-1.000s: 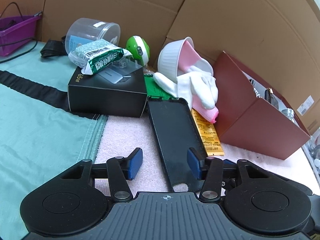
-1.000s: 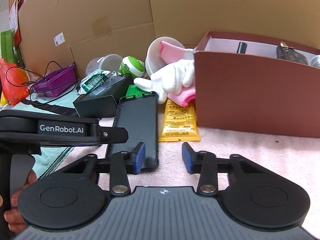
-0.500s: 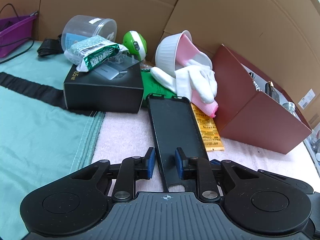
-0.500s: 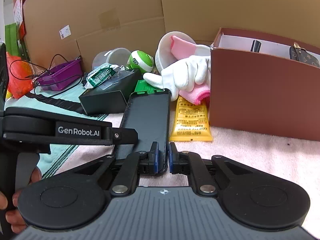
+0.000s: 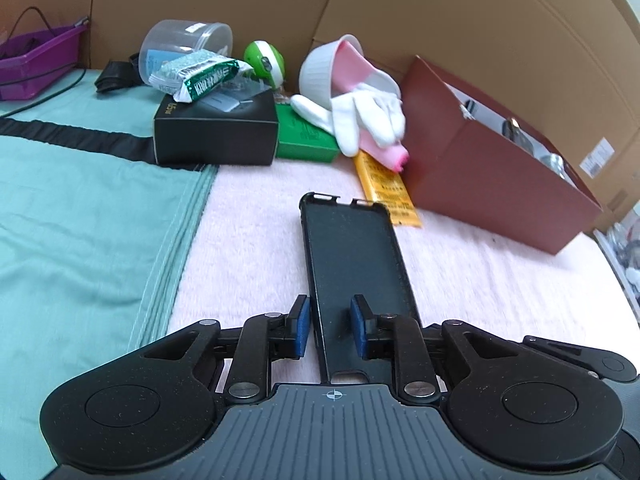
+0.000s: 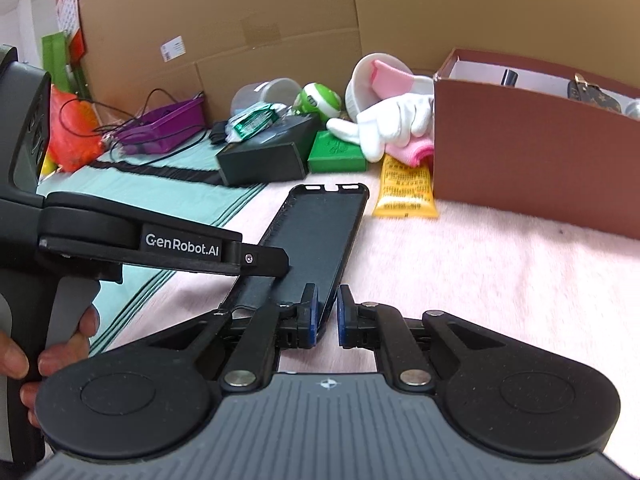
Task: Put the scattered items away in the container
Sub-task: 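Close the left gripper on the black phone case, then lift the black phone case with the left gripper over the maroon box, then lower the phone case into the box and open the left gripper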
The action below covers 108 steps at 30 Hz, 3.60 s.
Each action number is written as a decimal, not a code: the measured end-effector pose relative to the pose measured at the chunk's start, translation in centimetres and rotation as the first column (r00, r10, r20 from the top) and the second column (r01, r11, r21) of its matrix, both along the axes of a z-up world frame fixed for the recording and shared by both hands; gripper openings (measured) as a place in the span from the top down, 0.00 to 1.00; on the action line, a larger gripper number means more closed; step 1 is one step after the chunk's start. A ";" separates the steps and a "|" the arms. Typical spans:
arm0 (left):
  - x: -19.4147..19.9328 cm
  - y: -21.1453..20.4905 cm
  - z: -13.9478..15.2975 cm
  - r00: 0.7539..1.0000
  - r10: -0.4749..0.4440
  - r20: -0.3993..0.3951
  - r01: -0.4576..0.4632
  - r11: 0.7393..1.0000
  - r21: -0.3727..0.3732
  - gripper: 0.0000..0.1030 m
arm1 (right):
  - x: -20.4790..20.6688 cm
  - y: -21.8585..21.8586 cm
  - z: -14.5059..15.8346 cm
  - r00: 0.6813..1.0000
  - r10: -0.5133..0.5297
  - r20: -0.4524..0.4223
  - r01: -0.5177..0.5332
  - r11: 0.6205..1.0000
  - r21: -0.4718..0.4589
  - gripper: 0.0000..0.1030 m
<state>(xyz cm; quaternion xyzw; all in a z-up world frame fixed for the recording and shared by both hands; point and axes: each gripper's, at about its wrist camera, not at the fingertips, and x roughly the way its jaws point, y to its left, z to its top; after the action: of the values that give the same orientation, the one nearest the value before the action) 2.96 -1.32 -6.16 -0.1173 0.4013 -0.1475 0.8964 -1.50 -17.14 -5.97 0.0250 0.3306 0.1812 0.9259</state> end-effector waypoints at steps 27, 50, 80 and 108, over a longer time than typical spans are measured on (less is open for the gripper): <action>1.2 -1.0 -0.3 0.999 -0.011 0.035 0.009 0.998 0.057 0.60 | 2.0 1.6 -0.9 0.997 -0.078 0.030 0.079 0.995 -0.056 0.86; -0.5 -3.3 4.7 0.988 -0.006 0.152 0.000 0.999 0.039 0.95 | -0.4 -0.9 2.5 0.970 -0.172 0.173 0.176 0.984 -0.012 0.94; 12.2 -12.2 11.5 0.933 -0.131 0.335 0.131 0.991 0.022 0.95 | 10.8 -9.6 8.9 0.875 -0.346 0.338 0.348 0.936 0.058 0.95; 11.5 -11.9 7.8 0.932 -0.133 0.337 0.137 0.991 0.012 0.00 | 12.5 -9.0 4.9 0.876 -0.344 0.338 0.369 0.929 -0.009 0.03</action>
<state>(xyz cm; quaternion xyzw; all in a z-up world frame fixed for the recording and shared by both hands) 14.47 -13.17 1.67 -0.0677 0.2484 -0.2288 0.9388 10.96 -26.09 -1.02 0.0209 0.1668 -0.0031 0.9858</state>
